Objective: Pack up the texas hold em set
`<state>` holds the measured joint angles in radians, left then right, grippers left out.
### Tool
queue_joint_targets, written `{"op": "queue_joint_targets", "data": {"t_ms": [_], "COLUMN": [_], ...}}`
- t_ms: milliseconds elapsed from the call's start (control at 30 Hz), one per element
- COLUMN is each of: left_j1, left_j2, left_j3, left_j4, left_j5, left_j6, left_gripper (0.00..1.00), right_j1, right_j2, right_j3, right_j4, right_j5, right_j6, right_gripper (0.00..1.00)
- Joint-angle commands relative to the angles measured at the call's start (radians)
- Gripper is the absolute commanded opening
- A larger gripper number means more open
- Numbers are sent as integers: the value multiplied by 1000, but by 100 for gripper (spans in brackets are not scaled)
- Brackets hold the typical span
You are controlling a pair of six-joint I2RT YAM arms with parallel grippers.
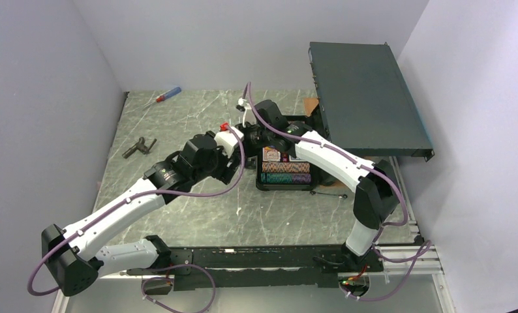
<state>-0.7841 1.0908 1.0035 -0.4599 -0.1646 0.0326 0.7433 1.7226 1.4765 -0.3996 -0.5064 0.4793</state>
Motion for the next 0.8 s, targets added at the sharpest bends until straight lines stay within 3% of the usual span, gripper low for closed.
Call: {"op": "queue_joint_targets", "data": {"t_ms": [0,133,267,367,767], "left_j1": [12,47,68,69,68], "left_j2": [-58,-132,-185,-203,-187], "left_j3": [2,-27,-38,-42,-18], "left_j4": [43,67,59,51,18], "left_j5": [-71,-215,-446,-536,-502], "left_j6": [-25,-94,-137,-148,-163], "left_gripper": [83,87,88,87,86], "right_j1": [-2,-49,-122,-159,-176], "right_j2": [-17,17,98,202,430], "right_j3": [43,46,55,140,389], "right_j4": [-65,-89,-56,-81,-143], "right_j5": [358,629,726,754,790], "right_j6": [-42,-32,-23,-27,-36], "right_gripper": [0,0,0,0,0]}}
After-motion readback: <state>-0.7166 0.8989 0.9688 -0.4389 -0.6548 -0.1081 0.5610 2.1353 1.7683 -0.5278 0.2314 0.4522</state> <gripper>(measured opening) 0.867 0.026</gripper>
